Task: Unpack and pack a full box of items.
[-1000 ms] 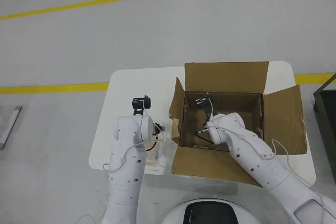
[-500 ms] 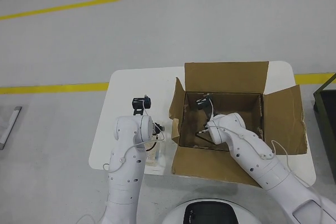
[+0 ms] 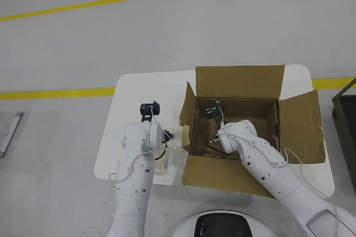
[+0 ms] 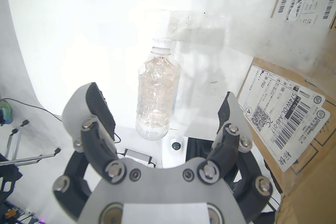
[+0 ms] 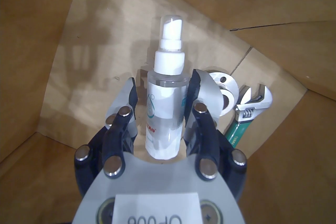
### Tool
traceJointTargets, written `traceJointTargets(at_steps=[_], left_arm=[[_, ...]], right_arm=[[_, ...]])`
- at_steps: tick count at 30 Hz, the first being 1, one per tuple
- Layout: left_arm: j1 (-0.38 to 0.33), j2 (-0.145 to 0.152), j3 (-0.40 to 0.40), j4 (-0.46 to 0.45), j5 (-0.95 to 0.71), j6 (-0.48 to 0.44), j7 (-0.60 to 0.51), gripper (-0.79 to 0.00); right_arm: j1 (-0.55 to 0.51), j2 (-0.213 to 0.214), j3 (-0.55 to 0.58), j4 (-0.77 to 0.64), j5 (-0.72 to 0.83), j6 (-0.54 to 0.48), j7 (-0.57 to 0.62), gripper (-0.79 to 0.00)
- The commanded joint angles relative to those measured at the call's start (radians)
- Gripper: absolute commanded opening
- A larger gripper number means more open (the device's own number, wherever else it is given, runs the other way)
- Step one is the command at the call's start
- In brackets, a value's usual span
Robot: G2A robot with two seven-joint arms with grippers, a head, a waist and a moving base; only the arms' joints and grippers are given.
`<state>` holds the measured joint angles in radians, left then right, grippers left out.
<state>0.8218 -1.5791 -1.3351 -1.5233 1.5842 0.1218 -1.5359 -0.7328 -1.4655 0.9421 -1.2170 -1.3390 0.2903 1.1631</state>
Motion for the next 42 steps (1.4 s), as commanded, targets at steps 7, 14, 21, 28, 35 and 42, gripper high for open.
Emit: traceJointTargets(at_steps=[7, 14, 21, 28, 35, 42], left_arm=[[0.0, 0.0, 0.0, 0.0, 0.0, 0.0, 0.0, 0.0], [0.0, 0.0, 0.0, 0.0, 0.0, 0.0, 0.0, 0.0], [0.0, 0.0, 0.0, 0.0, 0.0, 0.0, 0.0, 0.0], [0.0, 0.0, 0.0, 0.0, 0.0, 0.0, 0.0, 0.0], [0.0, 0.0, 0.0, 0.0, 0.0, 0.0, 0.0, 0.0], [0.0, 0.0, 0.0, 0.0, 0.0, 0.0, 0.0, 0.0]], right_arm=[[0.001, -0.008, 0.003, 0.024, -0.004, -0.008, -0.004, -0.434], [0.003, -0.016, 0.01, 0.042, -0.002, -0.014, -0.011, -0.69], [-0.017, -0.016, 0.042, -0.024, 0.011, -0.012, -0.031, -0.785], [-0.134, 0.01, 0.155, -0.321, -0.003, -0.01, -0.038, -0.785], [-0.371, 0.039, 0.413, -0.754, 0.167, -0.022, -0.227, -0.785], [-0.605, 0.033, 0.701, -0.924, 0.721, -0.129, -0.581, -0.785]])
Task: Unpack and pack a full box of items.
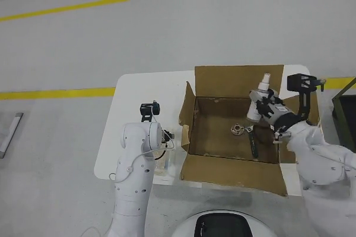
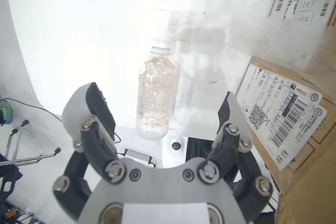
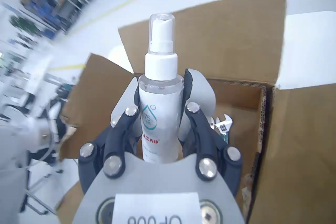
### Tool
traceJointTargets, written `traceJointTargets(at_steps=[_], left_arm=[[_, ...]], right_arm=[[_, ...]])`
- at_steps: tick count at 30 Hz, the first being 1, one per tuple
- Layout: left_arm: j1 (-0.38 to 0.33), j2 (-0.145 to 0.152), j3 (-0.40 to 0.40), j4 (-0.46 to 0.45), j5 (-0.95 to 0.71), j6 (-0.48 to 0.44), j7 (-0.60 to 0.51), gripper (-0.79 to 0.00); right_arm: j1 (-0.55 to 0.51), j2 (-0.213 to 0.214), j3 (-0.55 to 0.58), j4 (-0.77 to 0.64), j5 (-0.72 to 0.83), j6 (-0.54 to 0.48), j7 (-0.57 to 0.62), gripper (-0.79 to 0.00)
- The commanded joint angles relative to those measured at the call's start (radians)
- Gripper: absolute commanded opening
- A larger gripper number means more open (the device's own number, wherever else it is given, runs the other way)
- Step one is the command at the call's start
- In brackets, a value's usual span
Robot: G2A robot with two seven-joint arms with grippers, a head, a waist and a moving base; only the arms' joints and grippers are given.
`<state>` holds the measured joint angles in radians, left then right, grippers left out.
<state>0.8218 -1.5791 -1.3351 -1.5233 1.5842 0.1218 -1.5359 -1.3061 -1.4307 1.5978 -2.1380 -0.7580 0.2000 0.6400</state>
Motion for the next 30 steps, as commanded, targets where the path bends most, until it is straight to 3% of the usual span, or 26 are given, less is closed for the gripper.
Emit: traceJointTargets(at_steps=[1, 6, 8, 14, 16, 21, 25, 30], left_arm=[[0.0, 0.0, 0.0, 0.0, 0.0, 0.0, 0.0, 0.0], [0.0, 0.0, 0.0, 0.0, 0.0, 0.0, 0.0, 0.0], [0.0, 0.0, 0.0, 0.0, 0.0, 0.0, 0.0, 0.0], [0.0, 0.0, 0.0, 0.0, 0.0, 0.0, 0.0, 0.0], [0.0, 0.0, 0.0, 0.0, 0.0, 0.0, 0.0, 0.0], [0.0, 0.0, 0.0, 0.0, 0.0, 0.0, 0.0, 0.0], [0.0, 0.0, 0.0, 0.0, 0.0, 0.0, 0.0, 0.0], [0.0, 0.0, 0.0, 0.0, 0.0, 0.0, 0.0, 0.0]], right_arm=[[-0.064, -0.002, 0.085, -0.001, 0.212, -0.077, -0.094, -0.785], [-0.197, 0.001, 0.231, -0.011, 0.396, -0.194, -0.18, -0.785], [-0.248, 0.005, 0.282, -0.046, 0.349, -0.161, -0.183, -0.785], [-0.388, 0.017, 0.382, -0.212, 0.079, 0.074, -0.098, -0.785], [-0.404, 0.022, 0.401, -0.212, 0.007, 0.086, -0.081, -0.785], [-0.439, 0.04, 0.426, -0.212, -0.214, 0.119, 0.094, -0.785], [-0.426, 0.056, 0.379, -0.212, -0.428, 0.128, 0.316, -0.785], [-0.408, 0.067, 0.312, -0.212, -0.587, 0.099, 0.473, -0.785]])
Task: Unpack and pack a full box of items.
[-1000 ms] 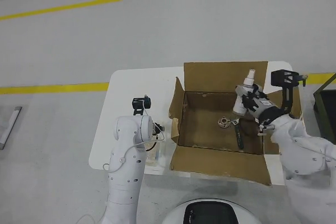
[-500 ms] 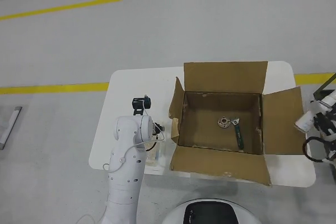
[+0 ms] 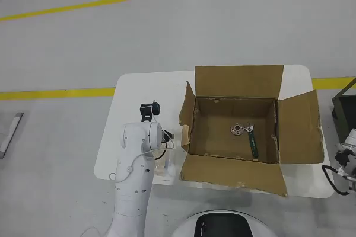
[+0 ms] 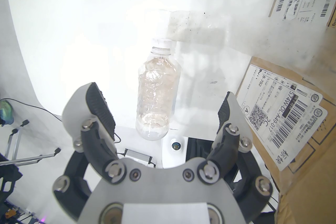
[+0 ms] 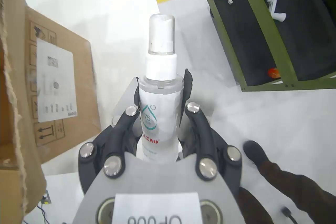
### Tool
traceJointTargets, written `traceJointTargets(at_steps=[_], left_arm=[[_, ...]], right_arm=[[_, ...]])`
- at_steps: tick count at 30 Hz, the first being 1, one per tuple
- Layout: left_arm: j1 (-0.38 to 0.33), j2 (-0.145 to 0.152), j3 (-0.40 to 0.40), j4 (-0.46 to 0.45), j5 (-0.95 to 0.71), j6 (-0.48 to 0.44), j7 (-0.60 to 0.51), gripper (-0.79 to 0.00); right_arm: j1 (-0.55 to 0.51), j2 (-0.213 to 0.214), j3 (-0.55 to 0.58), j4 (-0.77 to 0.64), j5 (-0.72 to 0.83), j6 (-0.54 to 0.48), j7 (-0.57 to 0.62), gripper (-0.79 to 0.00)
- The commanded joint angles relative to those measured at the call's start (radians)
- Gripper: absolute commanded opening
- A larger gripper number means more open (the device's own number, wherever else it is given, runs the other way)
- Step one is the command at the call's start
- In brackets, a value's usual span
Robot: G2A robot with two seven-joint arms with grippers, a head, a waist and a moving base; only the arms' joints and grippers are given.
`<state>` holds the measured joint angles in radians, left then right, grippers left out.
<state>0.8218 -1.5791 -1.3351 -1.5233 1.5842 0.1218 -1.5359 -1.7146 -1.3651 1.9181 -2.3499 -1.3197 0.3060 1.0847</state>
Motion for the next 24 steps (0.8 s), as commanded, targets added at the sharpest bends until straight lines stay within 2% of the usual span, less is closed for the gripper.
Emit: traceJointTargets(at_steps=[1, 6, 12, 24], left_arm=[[0.0, 0.0, 0.0, 0.0, 0.0, 0.0, 0.0, 0.0], [0.0, 0.0, 0.0, 0.0, 0.0, 0.0, 0.0, 0.0], [0.0, 0.0, 0.0, 0.0, 0.0, 0.0, 0.0, 0.0], [0.0, 0.0, 0.0, 0.0, 0.0, 0.0, 0.0, 0.0]], right_arm=[[0.002, 0.003, -0.021, 0.003, -0.044, -0.025, 0.051, -0.785], [0.017, 0.013, -0.062, 0.048, -0.119, -0.15, 0.129, -0.785], [0.027, 0.019, -0.091, 0.091, -0.135, -0.237, 0.176, -0.785], [0.045, 0.021, -0.125, 0.156, -0.095, -0.247, 0.163, -0.785]])
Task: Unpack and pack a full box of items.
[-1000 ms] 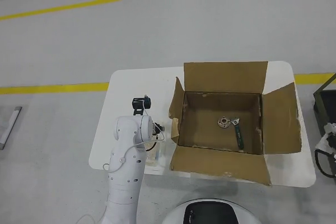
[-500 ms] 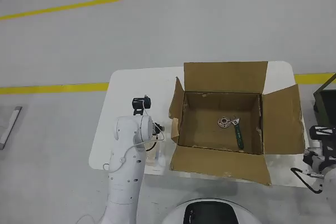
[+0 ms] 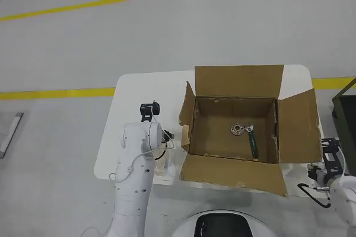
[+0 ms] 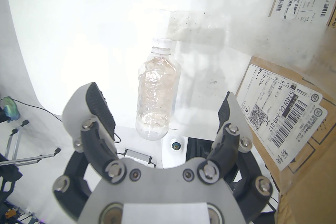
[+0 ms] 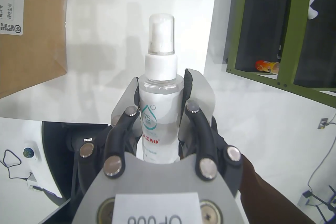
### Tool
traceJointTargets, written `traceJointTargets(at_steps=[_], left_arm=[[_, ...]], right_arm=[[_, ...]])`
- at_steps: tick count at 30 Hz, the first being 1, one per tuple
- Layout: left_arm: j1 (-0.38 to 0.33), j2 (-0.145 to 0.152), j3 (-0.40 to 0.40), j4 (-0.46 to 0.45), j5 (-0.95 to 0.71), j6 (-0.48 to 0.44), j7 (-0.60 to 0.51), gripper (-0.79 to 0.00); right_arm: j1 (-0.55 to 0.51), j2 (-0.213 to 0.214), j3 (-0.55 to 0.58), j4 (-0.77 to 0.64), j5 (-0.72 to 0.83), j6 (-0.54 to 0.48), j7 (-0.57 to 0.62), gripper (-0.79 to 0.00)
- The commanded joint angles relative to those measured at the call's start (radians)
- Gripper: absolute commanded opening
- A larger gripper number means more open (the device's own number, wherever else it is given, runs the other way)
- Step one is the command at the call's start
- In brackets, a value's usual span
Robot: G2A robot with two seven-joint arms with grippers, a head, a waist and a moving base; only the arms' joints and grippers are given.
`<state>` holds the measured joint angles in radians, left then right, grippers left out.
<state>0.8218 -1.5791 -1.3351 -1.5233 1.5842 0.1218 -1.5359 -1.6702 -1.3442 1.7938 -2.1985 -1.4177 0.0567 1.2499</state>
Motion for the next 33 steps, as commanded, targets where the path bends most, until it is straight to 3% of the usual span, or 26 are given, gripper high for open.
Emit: traceJointTargets(at_steps=[1, 17, 20, 25, 33], left_arm=[[0.0, 0.0, 0.0, 0.0, 0.0, 0.0, 0.0, 0.0], [0.0, 0.0, 0.0, 0.0, 0.0, 0.0, 0.0, 0.0], [0.0, 0.0, 0.0, 0.0, 0.0, 0.0, 0.0, 0.0], [0.0, 0.0, 0.0, 0.0, 0.0, 0.0, 0.0, 0.0], [0.0, 0.0, 0.0, 0.0, 0.0, 0.0, 0.0, 0.0]], right_arm=[[0.003, 0.0, -0.002, 0.009, 0.012, 0.006, -0.005, -0.785], [0.026, 0.002, -0.07, 0.066, -0.037, 0.033, 0.014, -0.785], [0.026, 0.001, -0.075, 0.076, -0.033, 0.04, 0.009, -0.736], [0.024, 0.001, -0.085, 0.088, -0.033, 0.048, -0.001, -0.717], [0.028, 0.002, -0.087, 0.104, -0.02, 0.053, -0.017, -0.736]])
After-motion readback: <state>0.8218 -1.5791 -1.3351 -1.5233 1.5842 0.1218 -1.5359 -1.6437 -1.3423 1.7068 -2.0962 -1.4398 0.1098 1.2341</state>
